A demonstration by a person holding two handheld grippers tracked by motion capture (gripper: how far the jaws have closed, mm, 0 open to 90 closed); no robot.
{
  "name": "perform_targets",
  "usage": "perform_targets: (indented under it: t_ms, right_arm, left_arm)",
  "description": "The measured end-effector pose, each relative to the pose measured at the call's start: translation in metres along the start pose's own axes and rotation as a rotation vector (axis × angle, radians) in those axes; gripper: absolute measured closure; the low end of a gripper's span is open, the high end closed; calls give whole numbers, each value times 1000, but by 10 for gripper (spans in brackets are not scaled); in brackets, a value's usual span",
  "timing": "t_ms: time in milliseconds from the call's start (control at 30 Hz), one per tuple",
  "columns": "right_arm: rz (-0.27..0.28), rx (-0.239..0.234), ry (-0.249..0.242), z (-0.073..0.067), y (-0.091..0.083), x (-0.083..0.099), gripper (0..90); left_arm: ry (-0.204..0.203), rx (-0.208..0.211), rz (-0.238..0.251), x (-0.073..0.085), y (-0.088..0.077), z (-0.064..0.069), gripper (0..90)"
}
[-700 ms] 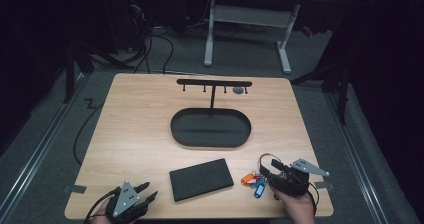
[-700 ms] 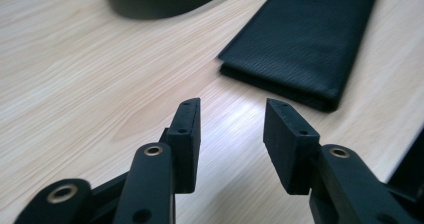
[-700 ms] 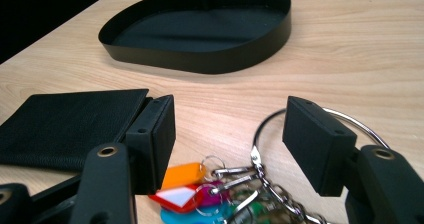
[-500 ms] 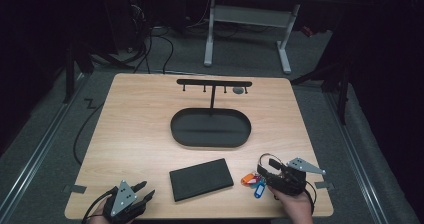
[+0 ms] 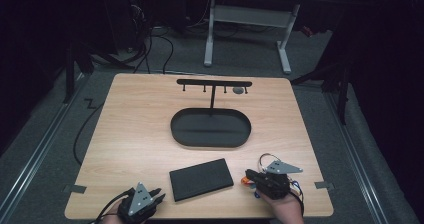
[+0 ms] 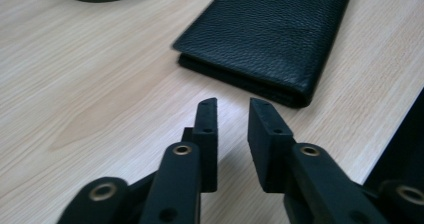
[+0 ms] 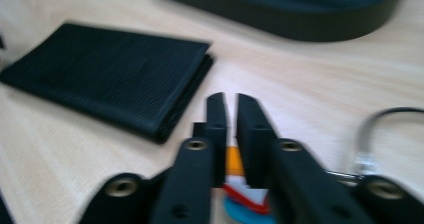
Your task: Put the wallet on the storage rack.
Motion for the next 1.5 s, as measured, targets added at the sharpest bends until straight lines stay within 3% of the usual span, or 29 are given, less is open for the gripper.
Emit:
perform_targets:
  t_ms: [167,333,433,533,567,600,633,667,700,767,800,833,967,1000,1067,1167,1233,1367,1500]
  right_arm:
    - [-98,12,-97,-25,21,3,900]
    - [-135,52,-124,-28,32,3,900]
    - [-138,43,-121,-30,35,1,900]
    - [-145,40,-148,-39,43,-4,900]
    - [-145,40,-148,-39,43,-4,900]
    - [-148,20,-178,-51,54,-10,900]
    - [-148,20,-178,-51,54,-10,900]
    - [-153,7,-222,-64,66,-17,900]
    - [-155,2,-236,-70,71,-20,900]
    - [-155,-16,-273,-86,86,-30,900]
    - [-155,-16,-273,-86,86,-30,900]
    - [-151,-30,-292,-97,100,-39,900]
    - [-139,-58,-278,-111,121,-51,898]
    - [-139,-58,-278,-111,121,-51,898]
    - [-123,-51,-281,-108,121,-57,778]
    - [-101,-54,-246,-96,109,-61,758]
    - [-83,-45,-226,-89,101,-63,745]
    - [-36,-10,-173,-58,70,-57,707]
    - [-25,36,-131,-33,48,-44,659]
  left_arm:
    - [10,17,-28,-4,13,8,807]
    - [7,20,-31,-4,15,11,820]
    - [9,6,-36,-2,12,9,822]
    - [-4,-16,-36,3,7,4,823]
    - [-19,-30,-36,7,2,0,823]
    - [-41,-56,-38,16,-7,-7,821]
    - [-41,-56,-38,16,-7,-7,821]
    - [-65,-92,-39,26,-19,-15,822]
    - [-80,-117,-43,32,-27,-20,822]
    - [-105,-140,-43,41,-37,-25,824]
    - [-105,-140,-43,41,-37,-25,824]
    - [-125,-163,-49,50,-47,-28,823]
    - [-153,-177,-42,58,-57,-28,810]
    - [-153,-177,-42,58,-57,-28,807]
    - [-137,-171,-44,58,-57,-23,805]
    - [-114,-145,-48,54,-53,-17,786]
    - [-73,-127,-54,48,-46,-10,782]
    - [-2,-91,-61,34,-30,1,764]
    - [23,-73,-59,25,-23,3,748]
Point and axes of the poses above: each handheld gripper's, and its own axes: y roughly forward along the jaws, x roughly out of its underside, z roughly to its right, the point moved 10 cm from there along y, roughly forward along the jaws, and after that the axes turned 6 degrees about x, right-handed, at the moved point
